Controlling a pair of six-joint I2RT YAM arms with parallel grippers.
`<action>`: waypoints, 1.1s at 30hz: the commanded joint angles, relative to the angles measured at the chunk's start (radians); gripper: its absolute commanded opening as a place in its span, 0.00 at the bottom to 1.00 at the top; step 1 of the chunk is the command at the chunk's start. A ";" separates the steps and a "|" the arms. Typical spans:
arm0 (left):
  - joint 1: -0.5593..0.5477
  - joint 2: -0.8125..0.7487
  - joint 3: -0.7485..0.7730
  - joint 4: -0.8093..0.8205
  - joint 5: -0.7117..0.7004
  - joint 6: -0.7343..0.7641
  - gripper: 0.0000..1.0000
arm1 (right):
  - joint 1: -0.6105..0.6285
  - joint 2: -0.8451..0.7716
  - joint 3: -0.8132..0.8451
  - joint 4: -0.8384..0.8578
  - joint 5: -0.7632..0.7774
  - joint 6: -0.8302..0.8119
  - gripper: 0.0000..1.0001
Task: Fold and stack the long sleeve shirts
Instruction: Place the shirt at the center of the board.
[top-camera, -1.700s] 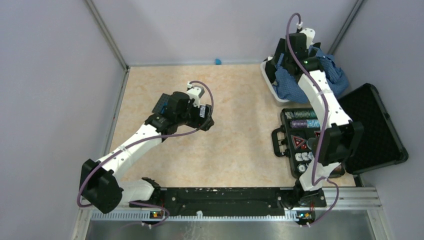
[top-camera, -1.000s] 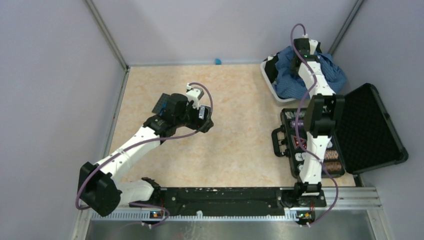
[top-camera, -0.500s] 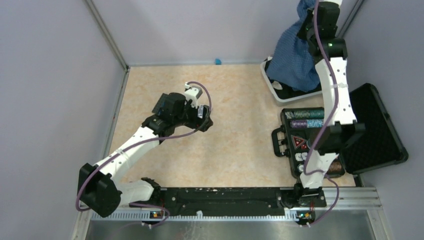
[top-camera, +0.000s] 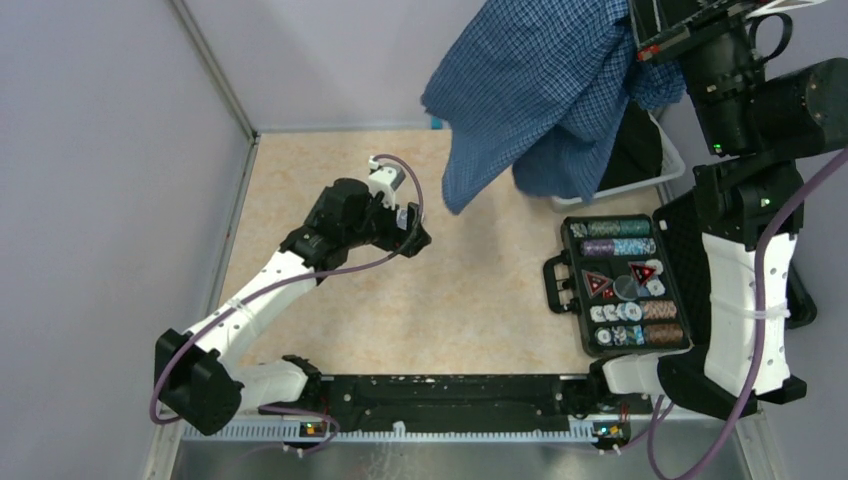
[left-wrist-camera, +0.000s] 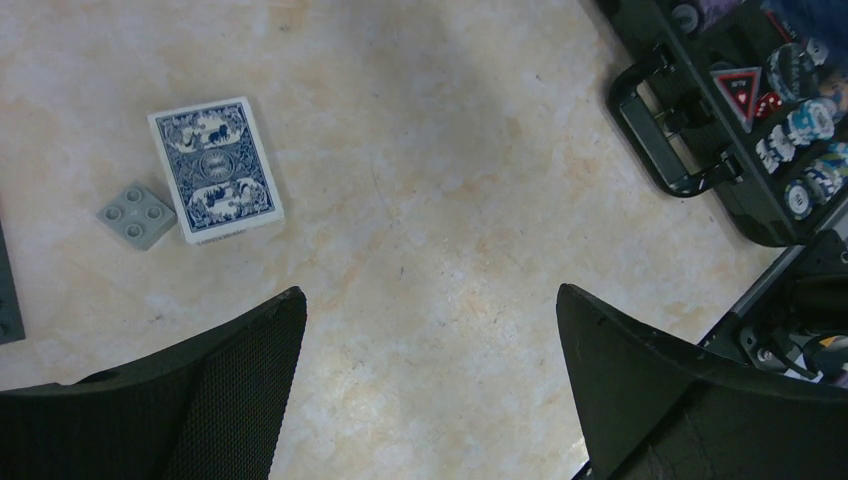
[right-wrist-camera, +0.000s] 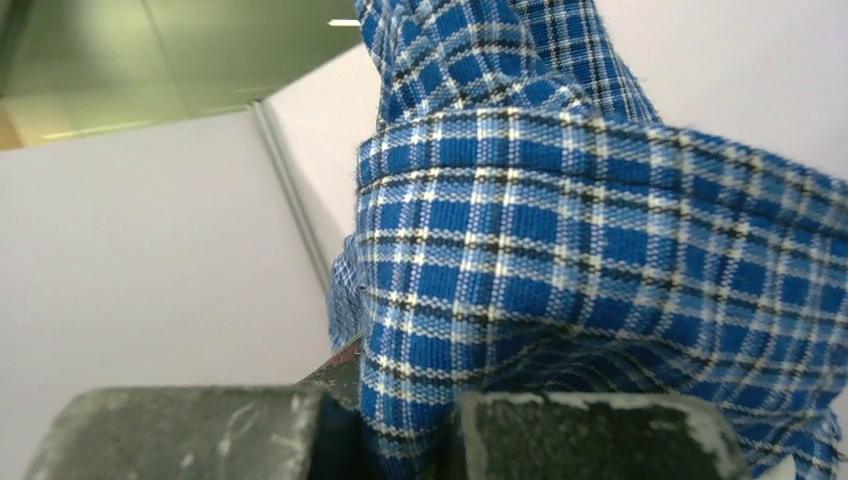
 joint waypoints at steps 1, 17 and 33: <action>0.005 -0.056 0.079 0.014 0.012 -0.031 0.99 | -0.001 0.014 -0.030 0.102 -0.084 0.114 0.00; 0.007 -0.090 0.054 -0.040 -0.066 -0.122 0.99 | 0.114 0.111 -0.778 -0.166 -0.038 0.102 0.00; 0.008 0.346 0.081 0.239 0.087 -0.325 0.99 | 0.173 0.145 -1.039 -0.180 0.147 0.088 0.00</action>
